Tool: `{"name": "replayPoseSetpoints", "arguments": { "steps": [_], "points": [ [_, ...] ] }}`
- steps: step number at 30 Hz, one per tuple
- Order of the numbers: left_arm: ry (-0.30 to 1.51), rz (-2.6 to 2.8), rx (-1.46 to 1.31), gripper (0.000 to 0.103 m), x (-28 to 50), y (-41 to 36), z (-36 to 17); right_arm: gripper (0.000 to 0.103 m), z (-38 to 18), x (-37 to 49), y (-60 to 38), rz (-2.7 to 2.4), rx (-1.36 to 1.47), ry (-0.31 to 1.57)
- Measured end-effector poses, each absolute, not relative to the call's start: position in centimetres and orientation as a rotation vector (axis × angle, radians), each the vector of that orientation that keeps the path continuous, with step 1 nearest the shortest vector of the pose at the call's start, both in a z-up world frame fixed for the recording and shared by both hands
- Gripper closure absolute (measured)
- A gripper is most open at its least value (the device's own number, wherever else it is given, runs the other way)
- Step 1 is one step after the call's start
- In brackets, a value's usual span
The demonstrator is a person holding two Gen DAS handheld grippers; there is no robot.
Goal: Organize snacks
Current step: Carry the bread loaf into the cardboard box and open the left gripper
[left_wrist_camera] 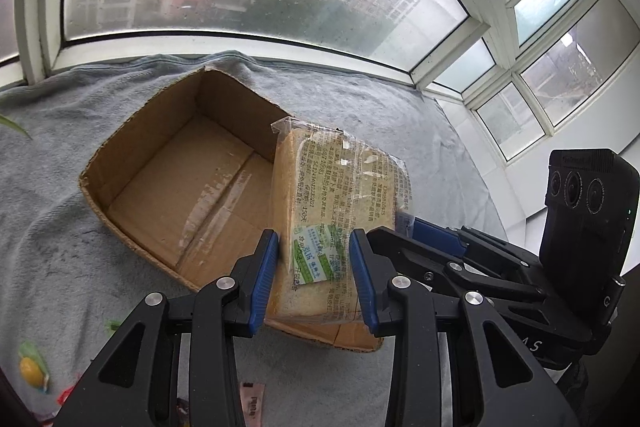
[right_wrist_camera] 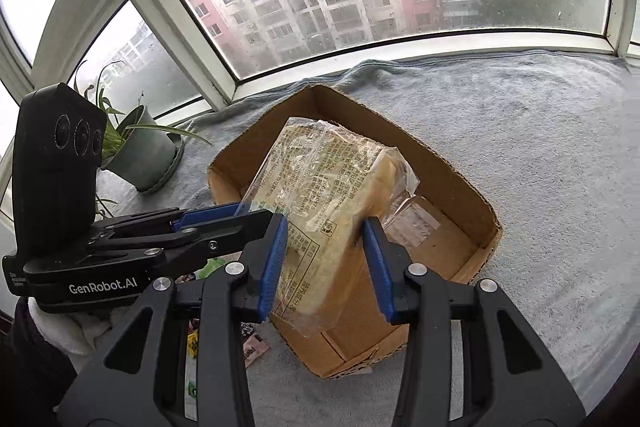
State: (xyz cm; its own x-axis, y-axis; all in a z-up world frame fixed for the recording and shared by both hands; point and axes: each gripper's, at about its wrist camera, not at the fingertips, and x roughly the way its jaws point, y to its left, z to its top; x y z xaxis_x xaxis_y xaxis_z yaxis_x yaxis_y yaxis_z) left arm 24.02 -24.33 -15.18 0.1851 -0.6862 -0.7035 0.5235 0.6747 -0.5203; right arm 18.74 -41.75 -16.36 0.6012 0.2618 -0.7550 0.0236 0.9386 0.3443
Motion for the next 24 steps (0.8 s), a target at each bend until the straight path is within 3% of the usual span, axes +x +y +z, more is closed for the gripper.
{"name": "replayPoseSetpoints", "arguments": {
  "steps": [13,24],
  "points": [
    [1.091,-0.851,-0.093,0.07,24.2,-26.0,-15.8,0.061,-16.7,18.7,-42.2,0.07,0.288,0.932],
    [1.037,-0.832,-0.059,0.07,22.9,-23.9,-13.3,0.061,-14.1,16.7,-39.9,0.092,0.235,0.888]
  ]
}}
